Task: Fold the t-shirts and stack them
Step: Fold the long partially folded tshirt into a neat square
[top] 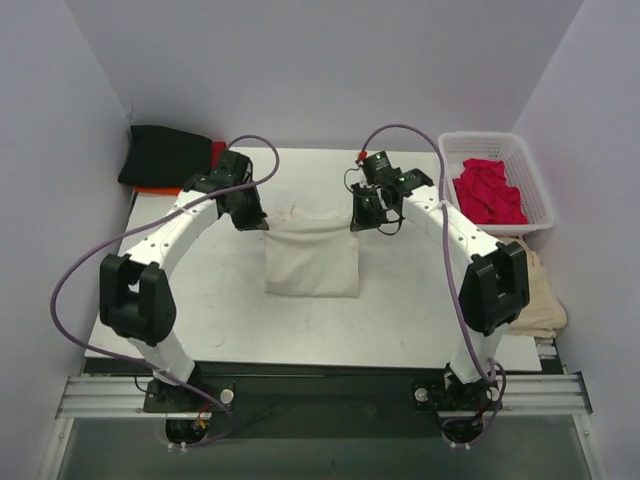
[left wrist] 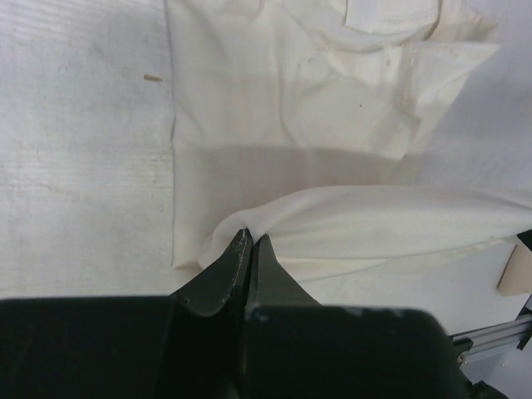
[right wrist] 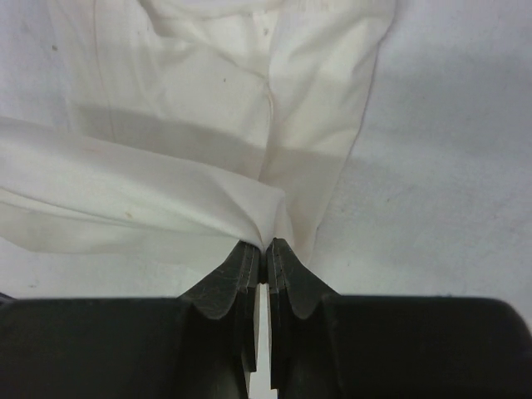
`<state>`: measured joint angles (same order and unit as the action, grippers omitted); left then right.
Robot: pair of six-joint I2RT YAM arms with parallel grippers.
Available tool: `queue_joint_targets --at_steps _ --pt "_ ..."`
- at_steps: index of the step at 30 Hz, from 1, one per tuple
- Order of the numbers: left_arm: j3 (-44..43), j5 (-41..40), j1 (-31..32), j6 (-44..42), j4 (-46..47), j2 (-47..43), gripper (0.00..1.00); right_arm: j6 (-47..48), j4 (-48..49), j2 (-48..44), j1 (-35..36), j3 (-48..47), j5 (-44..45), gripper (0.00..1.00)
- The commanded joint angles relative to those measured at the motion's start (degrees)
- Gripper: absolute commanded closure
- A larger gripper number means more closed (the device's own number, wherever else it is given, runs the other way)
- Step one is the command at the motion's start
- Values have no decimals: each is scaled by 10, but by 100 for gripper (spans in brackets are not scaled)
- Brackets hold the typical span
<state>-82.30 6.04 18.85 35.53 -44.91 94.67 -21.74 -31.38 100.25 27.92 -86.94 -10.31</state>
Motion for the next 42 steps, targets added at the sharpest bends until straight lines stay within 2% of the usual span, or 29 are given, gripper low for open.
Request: queue_joint_targets --at_steps 1,12,25,27,28,30,31,35,42 --pt "-62 -32 -14 -26 19 51 100 13 -19 38 -21 -65 12 100" --pt "-217 -19 -33 -34 -2 231 100 2 -20 180 -59 -185 -16 100" --pt "-360 -56 -44 -31 -18 363 100 -12 -21 334 -79 -361 -48 100" --pt "-376 -74 -45 -35 -26 382 80 -22 -20 347 -87 -373 -54 93" --pt "-389 -81 -46 -37 -26 387 71 -26 -20 348 -89 -383 -53 84" --pt "-398 -110 -46 -45 -24 393 42 -36 -19 345 -99 -387 -39 76" --pt "-402 -120 -49 -48 -16 392 38 -37 -18 342 -102 -391 -34 72" --pt "-391 -135 -51 -54 22 368 22 -44 -16 321 -117 -394 -16 68" --pt "-364 -93 -50 -64 47 306 17 -35 -16 275 -125 -350 -21 66"
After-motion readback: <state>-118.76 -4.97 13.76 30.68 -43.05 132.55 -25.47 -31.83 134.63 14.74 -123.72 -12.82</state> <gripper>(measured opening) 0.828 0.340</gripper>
